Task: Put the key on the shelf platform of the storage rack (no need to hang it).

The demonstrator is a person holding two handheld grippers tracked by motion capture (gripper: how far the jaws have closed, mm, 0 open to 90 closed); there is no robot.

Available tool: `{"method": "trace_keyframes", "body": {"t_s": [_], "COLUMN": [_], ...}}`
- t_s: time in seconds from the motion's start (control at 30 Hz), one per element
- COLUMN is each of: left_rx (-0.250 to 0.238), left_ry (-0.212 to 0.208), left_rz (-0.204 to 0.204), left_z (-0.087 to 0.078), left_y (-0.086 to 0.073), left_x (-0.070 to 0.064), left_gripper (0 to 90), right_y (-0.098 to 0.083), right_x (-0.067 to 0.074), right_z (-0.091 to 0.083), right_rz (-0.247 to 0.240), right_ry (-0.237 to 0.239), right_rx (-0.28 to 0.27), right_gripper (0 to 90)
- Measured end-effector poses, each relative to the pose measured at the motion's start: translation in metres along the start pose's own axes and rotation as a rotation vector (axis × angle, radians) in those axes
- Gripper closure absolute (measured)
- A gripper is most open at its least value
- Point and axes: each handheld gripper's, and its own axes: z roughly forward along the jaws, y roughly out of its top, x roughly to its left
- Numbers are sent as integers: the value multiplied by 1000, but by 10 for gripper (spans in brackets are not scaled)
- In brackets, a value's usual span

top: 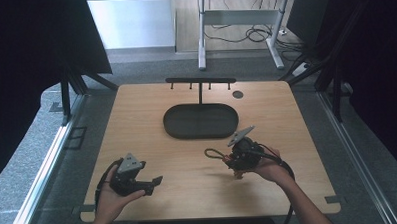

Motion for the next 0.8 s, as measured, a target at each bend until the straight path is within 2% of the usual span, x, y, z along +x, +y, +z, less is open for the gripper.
{"method": "trace_keyframes", "body": {"t_s": [0.47,0.8], "left_rx": [2,3], "left_ry": [0,0], "left_rz": [-3,1], "left_z": [1,0], "left_y": [0,0], "left_x": [-1,1], "left_gripper": [203,203], "right_y": [10,27], "right_x": [-5,-10], "right_z": [-13,-20], "right_rz": [-5,-23], "right_ry": [-31,-57], "right_rx": [-20,-21], "right_gripper": [664,664]}}
